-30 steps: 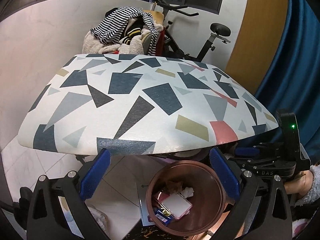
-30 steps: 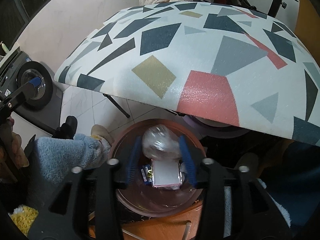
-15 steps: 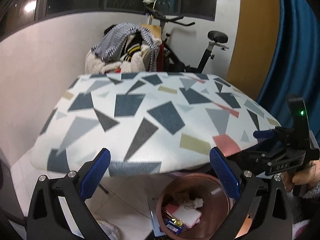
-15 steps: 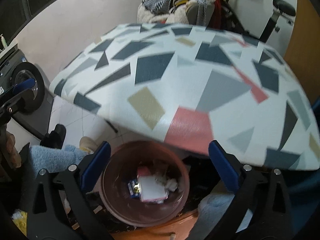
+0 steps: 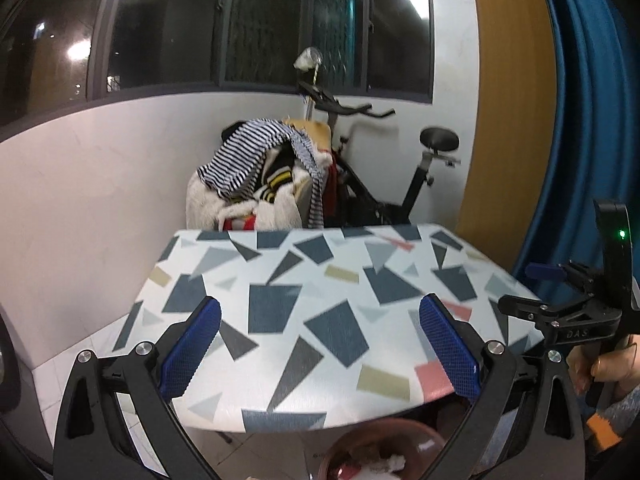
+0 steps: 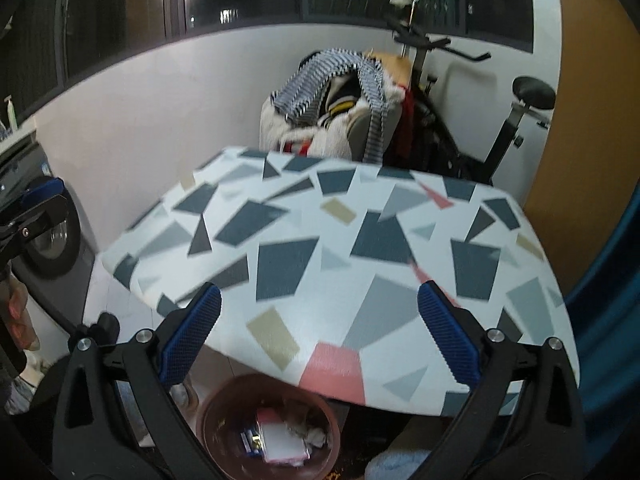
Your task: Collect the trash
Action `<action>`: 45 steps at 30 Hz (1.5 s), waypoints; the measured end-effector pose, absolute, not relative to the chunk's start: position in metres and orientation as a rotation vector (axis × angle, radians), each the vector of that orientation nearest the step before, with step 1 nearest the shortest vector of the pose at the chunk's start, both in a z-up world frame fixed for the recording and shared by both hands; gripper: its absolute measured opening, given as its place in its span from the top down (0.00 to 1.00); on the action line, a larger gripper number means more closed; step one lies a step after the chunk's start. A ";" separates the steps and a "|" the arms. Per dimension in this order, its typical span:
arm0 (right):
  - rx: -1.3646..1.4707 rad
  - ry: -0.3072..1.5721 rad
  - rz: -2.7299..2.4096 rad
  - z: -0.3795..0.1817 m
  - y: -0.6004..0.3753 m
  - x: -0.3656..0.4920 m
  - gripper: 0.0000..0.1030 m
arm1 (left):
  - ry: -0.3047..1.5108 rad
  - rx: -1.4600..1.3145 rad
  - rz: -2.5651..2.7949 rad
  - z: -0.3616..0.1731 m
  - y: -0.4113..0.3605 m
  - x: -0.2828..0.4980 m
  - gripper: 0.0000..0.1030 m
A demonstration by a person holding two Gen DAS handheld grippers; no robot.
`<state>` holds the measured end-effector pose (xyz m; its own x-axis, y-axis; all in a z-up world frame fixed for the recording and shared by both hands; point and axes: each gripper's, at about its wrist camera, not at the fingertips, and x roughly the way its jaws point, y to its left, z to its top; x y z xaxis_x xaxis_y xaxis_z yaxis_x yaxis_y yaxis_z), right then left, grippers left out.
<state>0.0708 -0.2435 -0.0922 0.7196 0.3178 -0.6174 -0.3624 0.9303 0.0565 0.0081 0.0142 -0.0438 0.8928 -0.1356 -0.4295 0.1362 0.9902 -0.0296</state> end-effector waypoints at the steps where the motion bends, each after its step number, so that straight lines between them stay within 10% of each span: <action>1: -0.068 0.658 0.375 -0.086 -0.246 0.071 0.06 | 0.437 -0.006 -0.142 -0.040 0.015 0.008 0.06; 45: -0.058 0.589 0.370 -0.045 -0.252 0.059 0.06 | 0.472 0.053 -0.074 -0.042 0.010 0.004 0.06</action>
